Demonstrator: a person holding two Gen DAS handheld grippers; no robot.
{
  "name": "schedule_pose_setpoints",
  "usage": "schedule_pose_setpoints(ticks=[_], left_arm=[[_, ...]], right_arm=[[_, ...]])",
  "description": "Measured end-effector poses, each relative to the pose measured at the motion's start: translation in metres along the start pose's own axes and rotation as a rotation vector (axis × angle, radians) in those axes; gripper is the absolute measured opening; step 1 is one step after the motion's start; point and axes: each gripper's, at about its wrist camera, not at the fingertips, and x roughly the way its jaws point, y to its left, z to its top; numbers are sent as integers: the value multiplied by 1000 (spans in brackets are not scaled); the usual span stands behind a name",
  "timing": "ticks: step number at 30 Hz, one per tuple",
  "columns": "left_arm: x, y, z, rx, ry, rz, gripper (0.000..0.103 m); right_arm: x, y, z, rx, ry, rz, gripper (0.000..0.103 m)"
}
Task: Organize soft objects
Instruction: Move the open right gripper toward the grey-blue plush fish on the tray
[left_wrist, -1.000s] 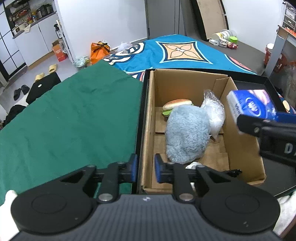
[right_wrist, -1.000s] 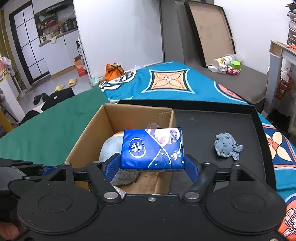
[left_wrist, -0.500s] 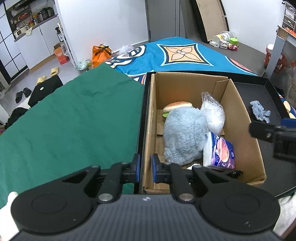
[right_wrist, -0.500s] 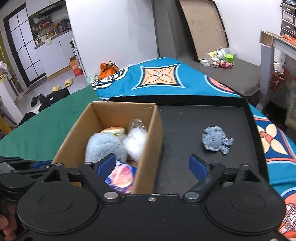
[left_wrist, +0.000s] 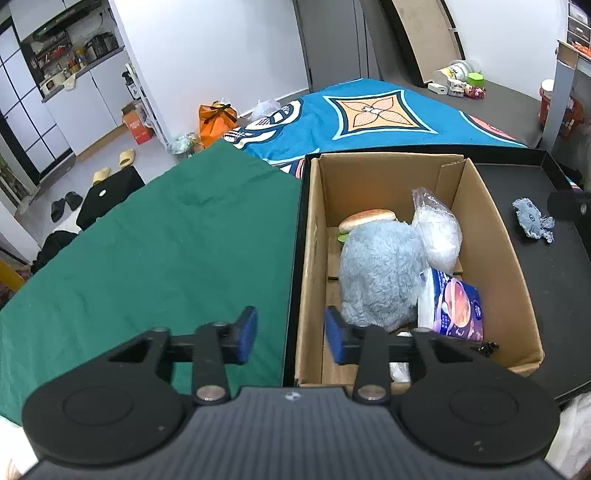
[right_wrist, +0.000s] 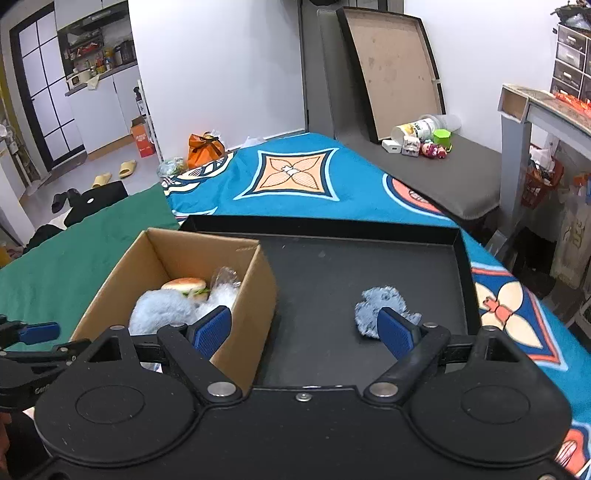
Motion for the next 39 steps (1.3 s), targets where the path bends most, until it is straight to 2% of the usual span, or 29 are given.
schedule_pose_setpoints(ticks=[4,15,19,28,32,39], left_arm=[[0,-4,0,23,-7,22,55],[5,-13,2,60,14,87,57],[4,-19,3,88,9,117,73],[4,-35,5,159,4,167,81],[4,-38,6,161,-12,195,81],[10,-42,11,164,6,220,82]], right_arm=[[4,-8,6,-17,2,-5,86],[23,-27,13,-9,-4,26,86],[36,-35,0,20,0,43,86],[54,-44,-14,10,-5,28,86],[65,-47,-15,8,2,27,86],[76,-51,-20,-12,-10,17,83]])
